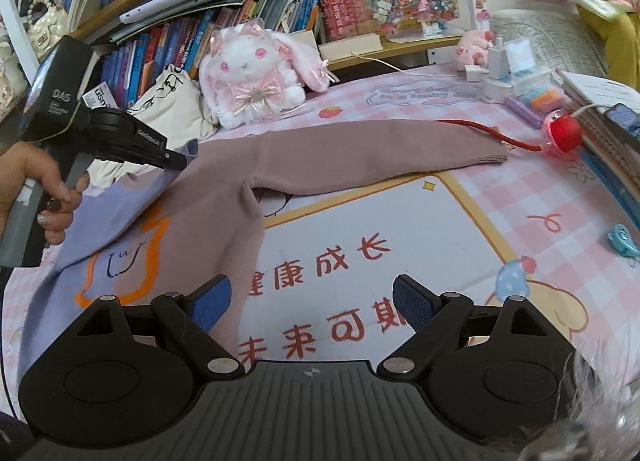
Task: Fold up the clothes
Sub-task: 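Lift the lavender sleeve and carry it across the sweater body toward the collar, then lay the lavender sleeve on the sweater body and open the left gripper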
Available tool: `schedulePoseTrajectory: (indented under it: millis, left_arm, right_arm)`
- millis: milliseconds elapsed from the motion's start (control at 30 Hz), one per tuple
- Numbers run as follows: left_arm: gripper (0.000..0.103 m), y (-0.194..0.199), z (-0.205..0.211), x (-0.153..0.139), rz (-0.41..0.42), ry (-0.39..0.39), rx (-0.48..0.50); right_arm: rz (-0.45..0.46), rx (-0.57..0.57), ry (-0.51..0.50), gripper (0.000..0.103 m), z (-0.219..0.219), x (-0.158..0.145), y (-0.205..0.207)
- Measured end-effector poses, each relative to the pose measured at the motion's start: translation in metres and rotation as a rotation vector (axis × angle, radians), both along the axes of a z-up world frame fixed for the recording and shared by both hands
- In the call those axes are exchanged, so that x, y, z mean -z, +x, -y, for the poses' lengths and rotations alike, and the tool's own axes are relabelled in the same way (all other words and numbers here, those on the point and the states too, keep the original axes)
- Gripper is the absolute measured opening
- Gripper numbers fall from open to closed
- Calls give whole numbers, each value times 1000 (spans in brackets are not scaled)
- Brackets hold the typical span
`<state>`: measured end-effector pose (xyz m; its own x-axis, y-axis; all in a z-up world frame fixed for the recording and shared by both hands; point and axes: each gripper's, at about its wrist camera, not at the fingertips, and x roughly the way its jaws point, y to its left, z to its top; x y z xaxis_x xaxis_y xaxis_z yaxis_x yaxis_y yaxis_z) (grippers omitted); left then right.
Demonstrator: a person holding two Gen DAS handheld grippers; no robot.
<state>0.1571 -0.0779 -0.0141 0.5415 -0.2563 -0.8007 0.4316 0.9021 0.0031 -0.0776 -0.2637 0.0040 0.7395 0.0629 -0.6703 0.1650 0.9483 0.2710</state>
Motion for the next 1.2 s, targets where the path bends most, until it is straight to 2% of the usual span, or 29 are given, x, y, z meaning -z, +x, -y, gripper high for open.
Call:
schedulePoseTrajectory:
  millis: [167, 300, 533, 700, 800, 933, 1033, 1067, 1100, 1167, 1200]
  left_arm:
    - [4, -5, 1, -2, 14, 7, 12]
    - [4, -4, -6, -6, 35, -28, -17]
    - [4, -13, -28, -21, 114, -129, -131]
    - [4, -27, -47, -41, 199, -220, -205]
    - [4, -32, -51, -46, 226, -239, -219]
    - [5, -26, -41, -33, 187, -234, -207]
    - [29, -13, -24, -13, 62, -191, -168]
    - [34, -13, -22, -13, 53, -179, -163]
    - [37, -17, -24, -16, 72, -175, -154]
    - [63, -31, -38, -25, 158, -176, -138]
    - [67, -36, -49, -29, 198, -159, -149]
  right_arm:
    - [-14, -42, -6, 88, -11, 0, -1]
    - [-5, -57, -11, 88, -15, -1, -1]
    - [13, -75, 0, 88, -10, -3, -4]
    - [-28, -105, 27, 88, -3, 0, 5]
    - [-40, -122, 22, 87, 0, 0, 9]
    - [-66, -129, 36, 87, 3, 3, 13]
    - [-84, -138, 39, 87, 2, 5, 16]
    - [-87, -142, 38, 87, 1, 5, 16]
    - [-89, -147, 36, 87, -1, 5, 17]
    - [-89, -155, 37, 87, -5, 5, 17]
    - [-89, -159, 39, 87, -8, 5, 18]
